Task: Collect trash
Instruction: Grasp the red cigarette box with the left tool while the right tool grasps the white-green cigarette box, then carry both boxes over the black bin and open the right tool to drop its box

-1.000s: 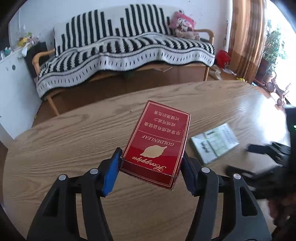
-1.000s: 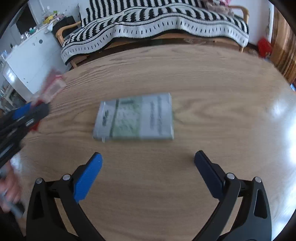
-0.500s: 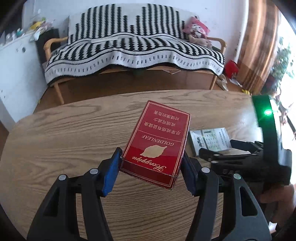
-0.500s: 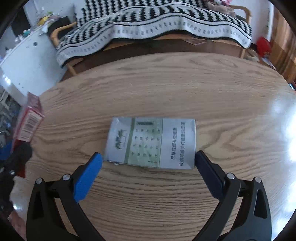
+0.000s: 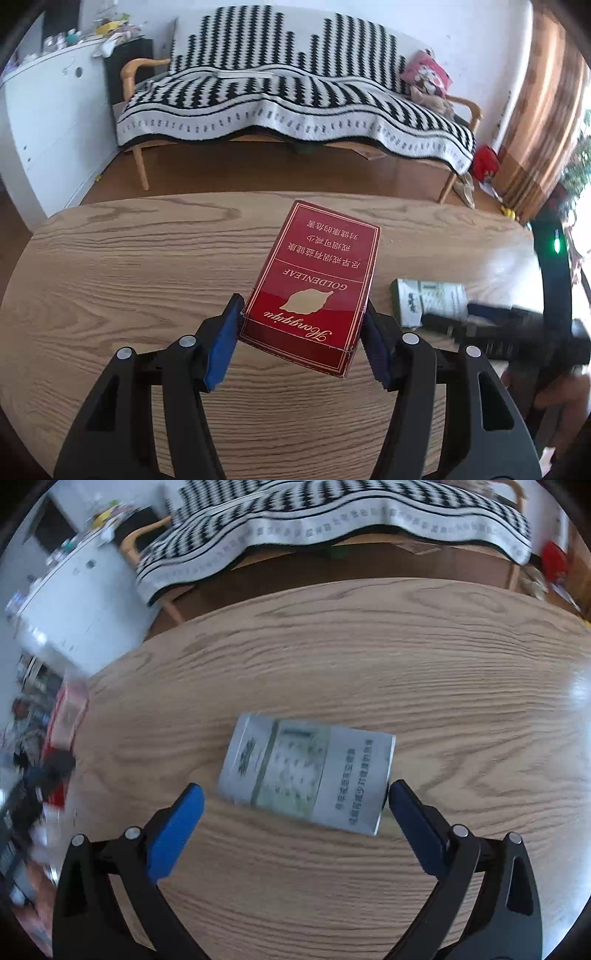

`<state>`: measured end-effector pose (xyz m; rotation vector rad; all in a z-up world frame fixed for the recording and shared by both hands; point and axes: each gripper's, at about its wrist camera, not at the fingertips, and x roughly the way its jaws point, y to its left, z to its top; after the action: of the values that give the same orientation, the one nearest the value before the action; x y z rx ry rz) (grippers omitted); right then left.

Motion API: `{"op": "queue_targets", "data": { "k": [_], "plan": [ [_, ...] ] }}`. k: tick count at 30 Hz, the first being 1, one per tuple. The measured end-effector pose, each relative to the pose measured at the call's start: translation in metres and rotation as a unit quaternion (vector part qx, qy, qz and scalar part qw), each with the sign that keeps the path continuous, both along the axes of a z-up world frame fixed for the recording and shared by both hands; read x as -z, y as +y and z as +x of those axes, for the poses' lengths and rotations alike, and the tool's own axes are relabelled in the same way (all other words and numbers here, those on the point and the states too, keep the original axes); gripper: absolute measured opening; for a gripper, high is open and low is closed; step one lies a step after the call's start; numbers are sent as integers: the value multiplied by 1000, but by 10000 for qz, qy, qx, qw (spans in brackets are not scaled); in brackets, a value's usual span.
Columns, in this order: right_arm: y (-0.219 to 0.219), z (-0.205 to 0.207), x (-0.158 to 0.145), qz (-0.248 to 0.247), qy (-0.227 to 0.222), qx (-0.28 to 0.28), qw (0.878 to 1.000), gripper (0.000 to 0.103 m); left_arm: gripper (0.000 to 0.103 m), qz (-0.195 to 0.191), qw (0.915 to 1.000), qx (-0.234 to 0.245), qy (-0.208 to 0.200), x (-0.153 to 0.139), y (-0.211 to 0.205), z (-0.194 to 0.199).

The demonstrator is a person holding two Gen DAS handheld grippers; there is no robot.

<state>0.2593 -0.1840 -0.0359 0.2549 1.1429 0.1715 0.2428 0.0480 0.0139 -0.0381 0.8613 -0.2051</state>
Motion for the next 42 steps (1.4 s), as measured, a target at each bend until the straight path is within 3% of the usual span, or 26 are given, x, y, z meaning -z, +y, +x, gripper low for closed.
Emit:
{"op": "queue_targets", "data": {
  "k": [3, 5, 8, 16, 19, 20, 24, 29, 34, 39, 42],
  "plan": [
    [27, -15, -1, 125, 23, -842, 9964, 97, 59, -137, 9997, -219, -24, -4, 15, 0],
    [44, -29, -10, -398, -235, -1384, 9893, 96, 59, -212, 9990, -386, -10, -6, 24, 2],
    [47, -30, -16, -1168, -488, -1526, 9802, 96, 59, -275, 9984, -490, 59, -4, 31, 6],
    [52, -2, 9, -1253, -267, -1378, 9821, 95, 59, -57, 9991, -413, 38, -4, 19, 5],
    [58, -2, 11, -1338, -445, -1416, 9798, 81, 59, 2, 9992, -386, 43, -4, 14, 5],
    [57, -2, 8, -1317, -505, -1393, 9802, 59, 59, 20, 9993, -379, 45, -4, 12, 4],
    [49, -17, -1, -1261, -567, -1347, 9812, 57, 59, 9, 9996, -293, 63, -5, 1, 2],
    [16, -63, -20, -1243, -703, -917, 9855, 57, 59, 90, 10000, 24, 17, -10, -31, -15],
    [-56, -130, -45, -1197, -796, -183, 9895, 57, 59, 194, 9983, 551, -18, -13, -84, -44],
    [-146, -212, -57, -1352, -663, 834, 9851, 57, 59, 200, 9910, 1327, 21, -13, -166, -86],
    [-202, -262, -60, -1401, -606, 1503, 9768, 57, 59, 162, 9802, 1972, -29, -15, -228, -121]
  ]
}}
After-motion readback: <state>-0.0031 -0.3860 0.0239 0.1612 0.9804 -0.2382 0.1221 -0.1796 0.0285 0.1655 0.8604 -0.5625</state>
